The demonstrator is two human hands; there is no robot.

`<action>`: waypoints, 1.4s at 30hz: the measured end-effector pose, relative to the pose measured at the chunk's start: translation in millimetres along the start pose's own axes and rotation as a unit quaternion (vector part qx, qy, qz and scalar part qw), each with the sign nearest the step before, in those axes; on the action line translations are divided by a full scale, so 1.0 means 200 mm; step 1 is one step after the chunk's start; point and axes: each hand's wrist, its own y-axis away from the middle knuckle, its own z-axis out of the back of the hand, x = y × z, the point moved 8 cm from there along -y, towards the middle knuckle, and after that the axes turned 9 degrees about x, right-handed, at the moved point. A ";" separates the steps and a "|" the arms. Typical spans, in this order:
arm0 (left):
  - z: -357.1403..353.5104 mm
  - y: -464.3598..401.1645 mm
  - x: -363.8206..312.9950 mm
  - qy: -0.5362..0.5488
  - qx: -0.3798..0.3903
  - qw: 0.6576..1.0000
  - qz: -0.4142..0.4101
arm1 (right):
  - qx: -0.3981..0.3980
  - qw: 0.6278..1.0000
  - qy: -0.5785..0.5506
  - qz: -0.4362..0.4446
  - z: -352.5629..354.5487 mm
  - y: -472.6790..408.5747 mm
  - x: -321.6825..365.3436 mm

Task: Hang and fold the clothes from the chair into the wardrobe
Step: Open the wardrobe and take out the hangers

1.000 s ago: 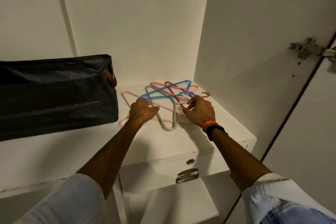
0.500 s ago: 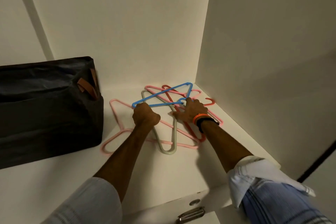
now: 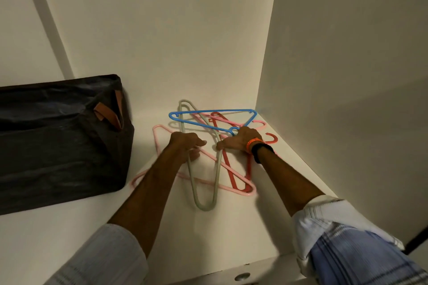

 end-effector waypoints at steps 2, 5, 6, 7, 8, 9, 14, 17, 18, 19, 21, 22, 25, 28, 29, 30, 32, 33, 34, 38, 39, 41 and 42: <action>-0.03 0.02 -0.02 0.026 0.002 1.000 -0.008 | 0.011 0.999 -0.033 0.012 0.00 0.02 -0.01; -0.08 0.04 -0.02 0.109 0.058 0.992 -0.010 | -0.001 0.999 -0.050 0.016 -0.01 0.05 -0.03; -0.11 0.06 -0.01 0.167 0.084 0.982 0.001 | -0.014 0.999 -0.047 0.020 -0.01 0.05 -0.03; -0.13 0.06 0.01 0.220 0.109 0.969 0.010 | -0.028 0.998 -0.043 0.027 0.00 0.06 -0.03; -0.15 0.08 0.02 0.264 0.135 0.955 0.019 | -0.039 0.998 -0.042 0.034 0.00 0.06 -0.02; -0.17 0.08 0.03 0.287 0.150 0.946 0.027 | -0.044 0.997 -0.045 0.040 0.01 0.07 -0.01; -0.18 0.06 0.07 0.252 0.127 0.959 0.021 | -0.029 0.997 -0.038 0.067 0.00 0.11 0.01; -0.21 0.10 0.04 0.204 0.123 0.971 0.014 | -0.063 0.996 -0.006 0.064 -0.01 0.14 0.02; -0.22 0.11 0.03 0.197 0.121 0.973 0.011 | -0.072 0.995 -0.003 0.065 0.00 0.15 0.03; -0.23 0.11 0.03 0.191 0.115 0.975 0.009 | -0.075 0.995 -0.003 0.068 0.00 0.15 0.04; -0.23 0.11 0.04 0.195 0.096 0.976 0.005 | -0.073 0.995 0.000 0.072 -0.01 0.16 0.04; -0.24 0.10 0.04 0.202 0.091 0.975 0.003 | -0.070 0.995 0.003 0.071 -0.01 0.16 0.04; -0.25 0.10 0.06 0.216 0.103 0.971 -0.001 | -0.054 0.996 0.032 0.065 -0.02 0.17 0.05; -0.26 0.09 0.05 0.214 0.118 0.970 -0.003 | -0.068 0.995 0.016 0.077 -0.03 0.17 0.07; -0.26 0.09 0.05 0.211 0.121 0.970 -0.002 | -0.078 0.994 0.003 0.080 -0.04 0.17 0.08; -0.26 0.08 0.06 0.212 0.122 0.970 0.000 | -0.085 0.993 -0.005 0.085 -0.05 0.18 0.09; -0.25 0.07 0.07 0.222 0.124 0.967 0.006 | -0.082 0.992 -0.010 0.095 -0.07 0.18 0.09; -0.25 0.07 0.07 0.232 0.127 0.964 0.010 | -0.079 0.992 -0.015 0.100 -0.07 0.18 0.09; -0.24 0.07 0.08 0.245 0.134 0.960 0.014 | -0.076 0.991 -0.026 0.107 -0.06 0.18 0.09; -0.22 0.04 0.07 0.262 0.168 0.950 0.027 | -0.052 0.987 -0.072 0.134 -0.07 0.17 0.10; -0.22 0.04 0.07 0.261 0.175 0.949 0.031 | -0.048 0.986 -0.074 0.138 -0.07 0.18 0.10; -0.22 0.04 0.05 0.245 0.190 0.950 0.029 | -0.054 0.986 -0.083 0.132 -0.06 0.18 0.10; -0.23 0.06 0.03 0.231 0.196 0.953 0.022 | -0.060 0.988 -0.080 0.120 -0.05 0.18 0.09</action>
